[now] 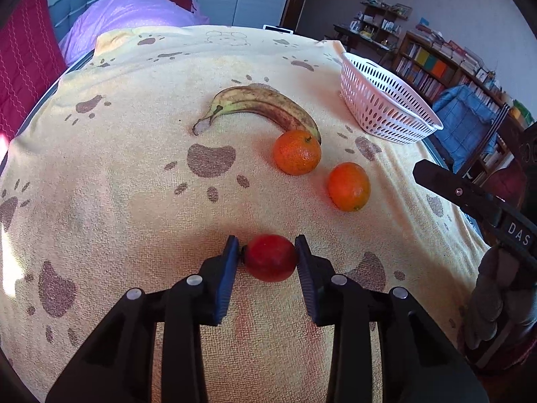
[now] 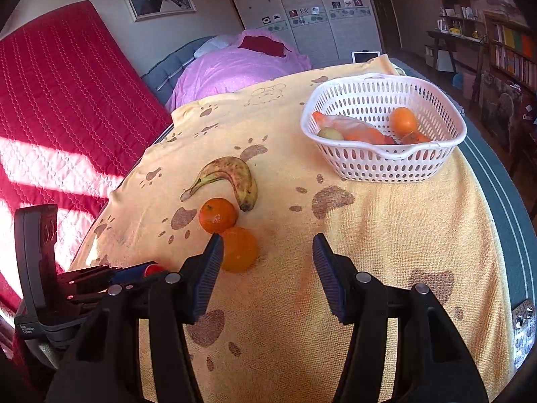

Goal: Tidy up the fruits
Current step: 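Grasp an orange with the right tool while the left tool holds the tomato, then carry the orange into the basket and open the right tool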

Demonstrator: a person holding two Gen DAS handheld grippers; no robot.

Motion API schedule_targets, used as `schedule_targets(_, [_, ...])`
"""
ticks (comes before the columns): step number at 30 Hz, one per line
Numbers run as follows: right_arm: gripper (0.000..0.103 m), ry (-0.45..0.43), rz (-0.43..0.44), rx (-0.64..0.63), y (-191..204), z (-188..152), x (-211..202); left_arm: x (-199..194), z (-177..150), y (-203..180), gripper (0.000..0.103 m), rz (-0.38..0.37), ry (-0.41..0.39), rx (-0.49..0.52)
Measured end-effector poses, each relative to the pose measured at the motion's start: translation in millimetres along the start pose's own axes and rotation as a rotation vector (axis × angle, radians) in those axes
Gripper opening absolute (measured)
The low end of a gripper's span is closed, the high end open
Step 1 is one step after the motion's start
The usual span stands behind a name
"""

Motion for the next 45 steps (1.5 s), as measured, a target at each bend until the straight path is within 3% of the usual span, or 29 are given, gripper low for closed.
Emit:
schedule_targets(7, [0.057,0.078,0.035,-0.026,19.7,0.0,25.2,-10.3,1.9,0.6,0.035,-0.030,-0.048,-0.009])
schedule_targets(19, [0.057,0.181,-0.021,-0.096,35.5,-5.5,66.1,-13.5,0.6,1.9,0.035,-0.048,-0.063,-0.021])
schedule_targets(23, [0.046,0.206,-0.051,-0.100,32.2,-7.9,72.7,-13.1,0.2,3.5,0.035,-0.057,-0.062,-0.030])
schedule_targets(26, [0.041,0.203,-0.055,-0.104,31.9,-7.7,72.5,-12.9,0.1,3.8,0.035,-0.063,-0.061,-0.033])
schedule_targets(32, [0.041,0.188,-0.051,-0.096,31.9,-5.7,67.9,-12.7,0.1,4.9,0.035,-0.068,-0.059,-0.038])
schedule_targets(45, [0.041,0.028,-0.050,-0.027,11.6,36.4,19.4,-12.0,-0.2,5.4,0.035,-0.066,-0.056,-0.039])
Point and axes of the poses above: each gripper's, at about its wrist camera, not at the fingertips, and x roughly the way its jaws point, y to its left, z to its top, the point moved 5 cm from there along x, roughly the way its jaws point
